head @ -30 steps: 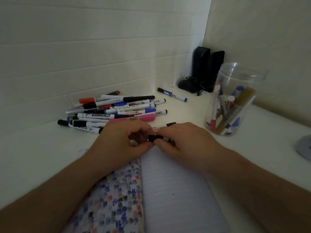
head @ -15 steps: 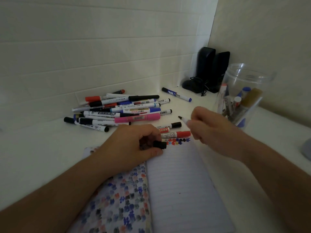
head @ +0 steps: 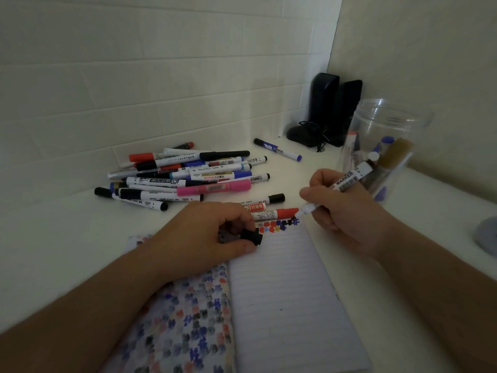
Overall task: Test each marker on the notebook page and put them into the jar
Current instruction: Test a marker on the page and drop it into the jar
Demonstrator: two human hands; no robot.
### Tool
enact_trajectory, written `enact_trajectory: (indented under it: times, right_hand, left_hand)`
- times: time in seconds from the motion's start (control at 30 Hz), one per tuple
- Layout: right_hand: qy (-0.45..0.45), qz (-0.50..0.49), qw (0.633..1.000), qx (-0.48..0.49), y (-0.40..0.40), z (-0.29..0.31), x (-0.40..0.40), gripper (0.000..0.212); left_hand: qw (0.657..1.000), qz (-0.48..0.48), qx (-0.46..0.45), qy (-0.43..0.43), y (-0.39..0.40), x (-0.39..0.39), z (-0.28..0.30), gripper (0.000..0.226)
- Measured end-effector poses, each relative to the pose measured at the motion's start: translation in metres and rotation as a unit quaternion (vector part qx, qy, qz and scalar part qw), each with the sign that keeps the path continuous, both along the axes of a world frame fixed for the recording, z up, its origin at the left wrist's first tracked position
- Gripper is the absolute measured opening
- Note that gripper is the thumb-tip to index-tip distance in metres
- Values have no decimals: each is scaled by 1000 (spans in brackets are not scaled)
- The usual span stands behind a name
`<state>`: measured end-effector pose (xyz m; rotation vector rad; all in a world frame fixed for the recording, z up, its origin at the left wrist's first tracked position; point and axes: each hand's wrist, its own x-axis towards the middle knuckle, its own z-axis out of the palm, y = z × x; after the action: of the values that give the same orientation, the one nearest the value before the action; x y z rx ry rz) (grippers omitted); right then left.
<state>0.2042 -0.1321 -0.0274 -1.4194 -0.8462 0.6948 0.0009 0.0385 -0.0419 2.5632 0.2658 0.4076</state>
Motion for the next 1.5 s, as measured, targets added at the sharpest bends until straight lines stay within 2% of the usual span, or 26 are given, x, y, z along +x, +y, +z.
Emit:
enact_trajectory:
  times: [0.07,0.2,0.27,0.53,0.8,1.5]
  right_hand:
    - [-40,-14,999,-28,0,-2,-1,36]
    - [-148,-77,981,-95,3,-4,-6,23]
    - [-164,-111,973,-115,7,-6,-8,22]
    - [-144,-128,968,-159,11,-6,-9,26]
    - [-159,-118,964,-180,12,-4,-11,26]
    - [-173,-125,961,-179,12,-4,-11,29]
  left_hand:
    - [1000,-2,-1,-1,0,0,0,27]
    - [1000,-6,-4,4,0,0,0,27]
    - [1000,-6,-6,4,0,0,0,26]
    - [999,-18,26,13,2,2,-2,25]
    - [1000,-19,15,14,2,3,-1,23]
    - [1000,-18,8,10,3,2,-2,25]
